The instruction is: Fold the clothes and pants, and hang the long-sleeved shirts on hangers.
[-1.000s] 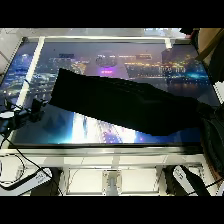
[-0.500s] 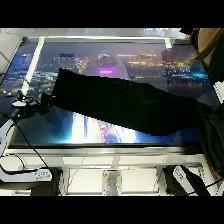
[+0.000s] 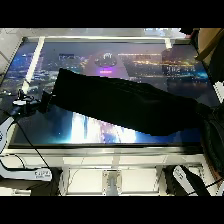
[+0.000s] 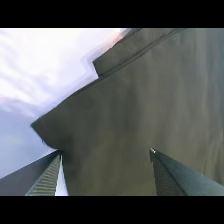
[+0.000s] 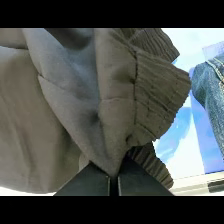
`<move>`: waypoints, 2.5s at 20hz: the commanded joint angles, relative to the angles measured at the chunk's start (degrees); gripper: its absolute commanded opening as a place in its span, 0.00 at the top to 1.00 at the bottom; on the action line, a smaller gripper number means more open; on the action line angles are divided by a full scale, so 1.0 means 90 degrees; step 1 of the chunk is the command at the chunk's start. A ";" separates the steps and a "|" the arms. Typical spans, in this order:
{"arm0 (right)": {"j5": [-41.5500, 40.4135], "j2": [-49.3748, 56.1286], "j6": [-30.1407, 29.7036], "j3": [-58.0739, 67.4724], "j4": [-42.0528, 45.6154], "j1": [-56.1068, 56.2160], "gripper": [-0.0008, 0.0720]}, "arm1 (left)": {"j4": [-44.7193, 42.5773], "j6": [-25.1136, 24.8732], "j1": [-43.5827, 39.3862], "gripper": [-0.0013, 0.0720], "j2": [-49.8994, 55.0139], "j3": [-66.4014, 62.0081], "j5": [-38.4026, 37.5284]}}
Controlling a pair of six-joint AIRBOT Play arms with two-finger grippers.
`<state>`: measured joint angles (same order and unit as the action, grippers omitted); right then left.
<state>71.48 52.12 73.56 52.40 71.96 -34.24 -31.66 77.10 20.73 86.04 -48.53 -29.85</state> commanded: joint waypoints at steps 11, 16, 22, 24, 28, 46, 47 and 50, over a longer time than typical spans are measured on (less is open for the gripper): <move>-0.0051 0.0000 0.0012 0.0000 -0.0231 0.0000 0.96 | -0.0214 -0.0068 0.0440 0.14 -0.0075 -0.0007 -0.0811; -0.0056 0.0002 0.0012 0.0000 -0.0238 0.0000 0.96 | 0.0461 -0.0070 -0.0087 0.22 0.0102 -0.0022 0.0255; -0.0053 0.0000 -0.0027 0.0104 0.0039 -0.0002 0.96 | 0.0476 -0.0100 -0.0233 0.98 -0.0017 -0.0075 0.0408; 0.0090 -0.0002 -0.0027 0.0481 0.0452 -0.0007 0.96 | 0.0476 -0.0294 -0.0063 0.98 -0.0515 -0.0075 0.0410; 0.0444 -0.0002 -0.0027 0.1559 0.0750 -0.0007 0.96 | -0.0034 -0.0695 0.0610 0.98 -0.2072 -0.0073 -0.0136; 0.0665 -0.0318 -0.0304 -0.1496 0.1756 -0.0716 0.96 | -0.3483 0.0787 0.1336 0.98 -0.3895 0.2307 -0.0818; 0.0658 -0.0318 -0.0304 -0.1406 0.1705 -0.0716 0.96 | -0.3480 0.0976 0.1396 0.98 -0.3898 0.2288 -0.0775; 0.0682 -0.0323 -0.0304 -0.0797 0.1372 -0.0716 0.96 | -0.3480 0.1061 0.1654 0.98 -0.3898 0.2193 -0.0780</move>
<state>77.97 49.30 70.83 42.02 86.76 -40.49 -62.74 85.01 34.04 51.03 -28.38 -38.13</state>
